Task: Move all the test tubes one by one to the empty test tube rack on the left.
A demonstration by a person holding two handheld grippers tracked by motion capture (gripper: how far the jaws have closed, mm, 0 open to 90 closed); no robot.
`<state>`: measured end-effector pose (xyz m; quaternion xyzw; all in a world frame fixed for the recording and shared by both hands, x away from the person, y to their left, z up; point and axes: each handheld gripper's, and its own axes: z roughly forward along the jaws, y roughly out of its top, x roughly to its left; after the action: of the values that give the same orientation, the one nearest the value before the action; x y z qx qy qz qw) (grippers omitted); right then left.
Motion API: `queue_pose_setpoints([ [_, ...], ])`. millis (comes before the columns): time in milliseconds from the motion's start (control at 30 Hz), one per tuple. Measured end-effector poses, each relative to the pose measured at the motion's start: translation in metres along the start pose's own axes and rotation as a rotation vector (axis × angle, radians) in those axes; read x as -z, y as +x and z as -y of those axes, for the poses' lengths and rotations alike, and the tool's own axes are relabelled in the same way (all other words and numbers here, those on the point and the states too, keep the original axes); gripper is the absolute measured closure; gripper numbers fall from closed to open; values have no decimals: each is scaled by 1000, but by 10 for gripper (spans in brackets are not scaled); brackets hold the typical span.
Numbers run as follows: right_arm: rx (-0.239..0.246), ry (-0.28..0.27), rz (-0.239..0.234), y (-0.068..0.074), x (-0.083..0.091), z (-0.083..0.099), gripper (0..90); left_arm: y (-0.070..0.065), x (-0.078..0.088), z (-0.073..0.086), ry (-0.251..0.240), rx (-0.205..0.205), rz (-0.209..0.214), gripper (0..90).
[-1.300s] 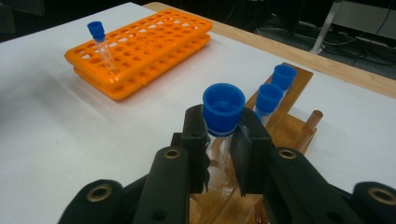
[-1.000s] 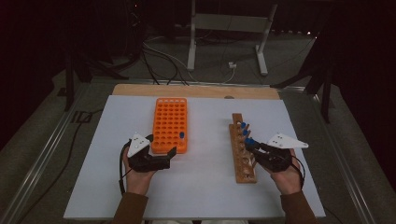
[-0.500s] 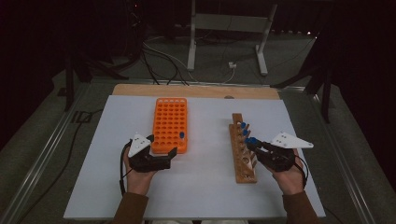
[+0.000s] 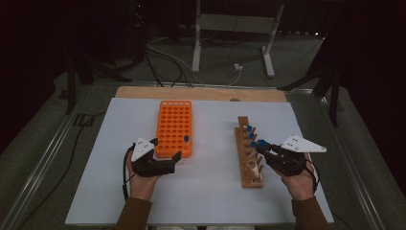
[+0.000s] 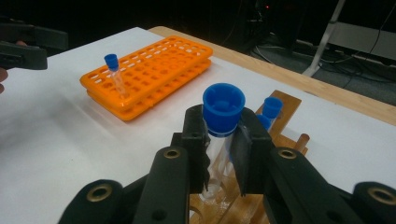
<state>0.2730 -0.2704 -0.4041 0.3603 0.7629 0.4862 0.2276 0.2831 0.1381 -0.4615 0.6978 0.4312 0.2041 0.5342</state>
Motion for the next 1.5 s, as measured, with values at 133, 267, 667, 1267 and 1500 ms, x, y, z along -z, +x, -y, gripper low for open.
queue_pose_setpoints([
  [133, 0, -7, -1, 1, 1, -1, 772, -1, 0, 0, 3, -7, 0, 9],
  [267, 2, -12, -2, 2, 1, -2, 772, -3, 0, -1, -1, -13, 1, 9],
  [667, 14, -17, -21, 10, -3, -5, 772, -16, 1, -7, -25, -45, 16, 11],
  [1267, 10, -1, -63, 20, -18, -5, 771, -66, -21, -20, -8, -160, 126, 16],
  [1500, 10, 10, -81, 26, -26, -4, 771, -83, -39, -15, 15, -184, 160, 39],
])
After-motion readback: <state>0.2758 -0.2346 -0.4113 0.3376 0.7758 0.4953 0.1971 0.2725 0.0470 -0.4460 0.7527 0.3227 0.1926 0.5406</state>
